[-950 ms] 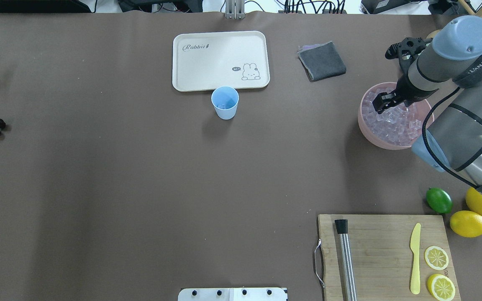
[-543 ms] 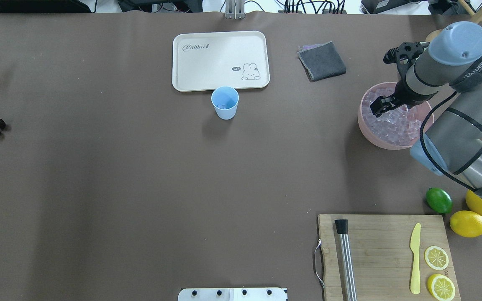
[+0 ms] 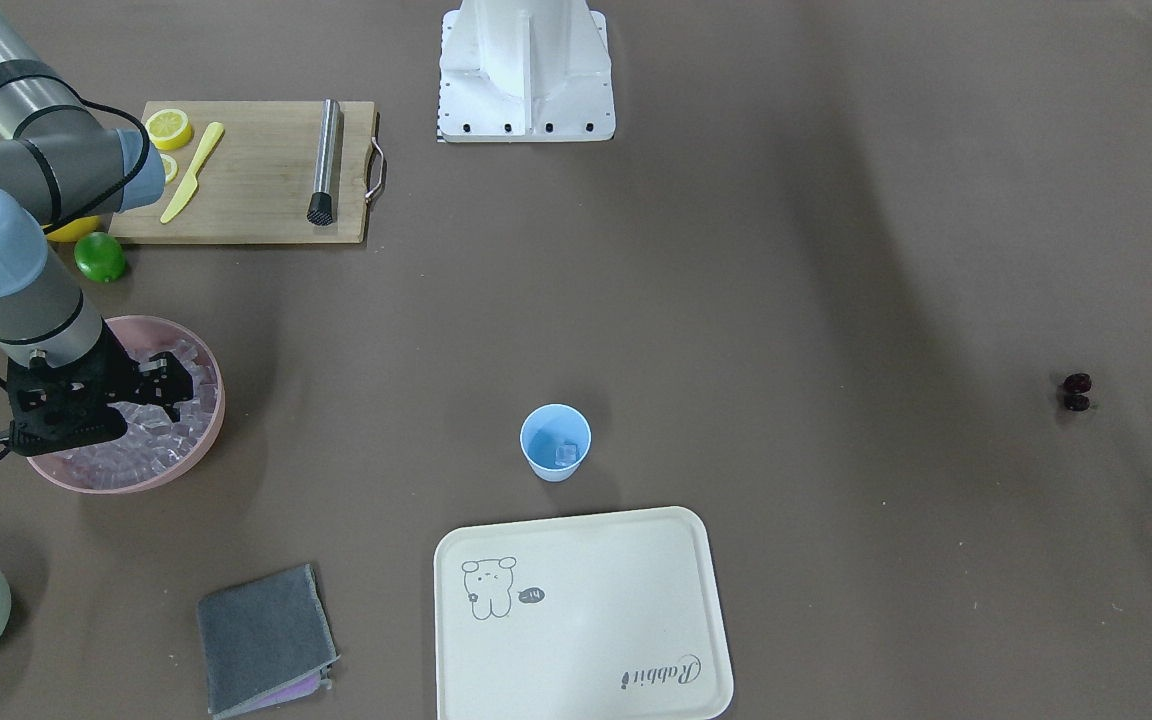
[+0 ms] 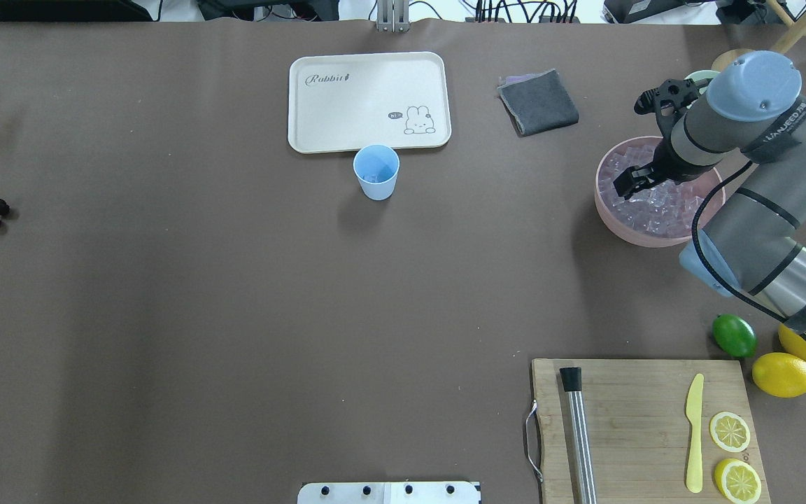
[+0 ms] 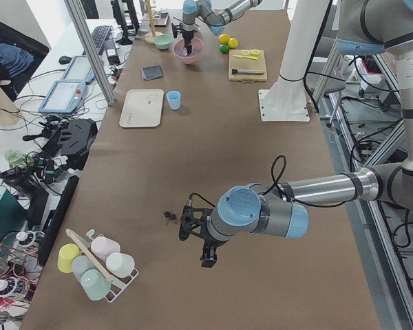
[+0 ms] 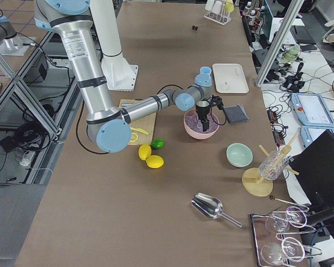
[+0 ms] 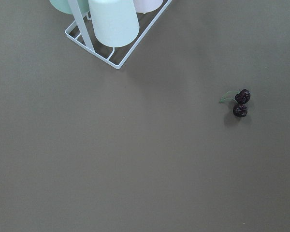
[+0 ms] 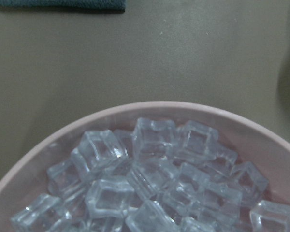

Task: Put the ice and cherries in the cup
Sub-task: 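Grasp another ice cube in the bowl with the right gripper and lift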

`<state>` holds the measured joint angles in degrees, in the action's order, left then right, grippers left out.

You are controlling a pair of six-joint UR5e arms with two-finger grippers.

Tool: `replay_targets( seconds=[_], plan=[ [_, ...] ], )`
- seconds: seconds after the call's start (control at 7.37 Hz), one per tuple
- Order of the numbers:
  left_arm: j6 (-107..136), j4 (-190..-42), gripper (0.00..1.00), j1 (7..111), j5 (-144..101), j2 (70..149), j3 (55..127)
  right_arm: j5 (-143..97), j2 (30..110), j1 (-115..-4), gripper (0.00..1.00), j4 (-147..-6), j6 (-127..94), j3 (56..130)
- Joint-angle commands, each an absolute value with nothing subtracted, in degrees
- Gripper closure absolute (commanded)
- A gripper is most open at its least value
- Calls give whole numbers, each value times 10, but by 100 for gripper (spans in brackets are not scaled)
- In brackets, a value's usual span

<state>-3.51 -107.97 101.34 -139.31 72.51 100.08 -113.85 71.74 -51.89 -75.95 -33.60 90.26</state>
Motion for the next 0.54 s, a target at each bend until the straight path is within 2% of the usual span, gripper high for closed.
replay_targets(
  seconds=[0.0, 0.27, 0.41],
  plan=[
    [-35, -1080, 2, 1012, -1393, 724, 998, -1143, 716, -518, 45, -749, -333, 901],
    [-35, -1080, 2, 1012, -1392, 725, 998, -1150, 717, -525, 69, -749, -332, 905],
    [-35, -1079, 2, 1012, -1392, 725, 997, -1155, 717, -532, 69, -757, -331, 918]
  ],
)
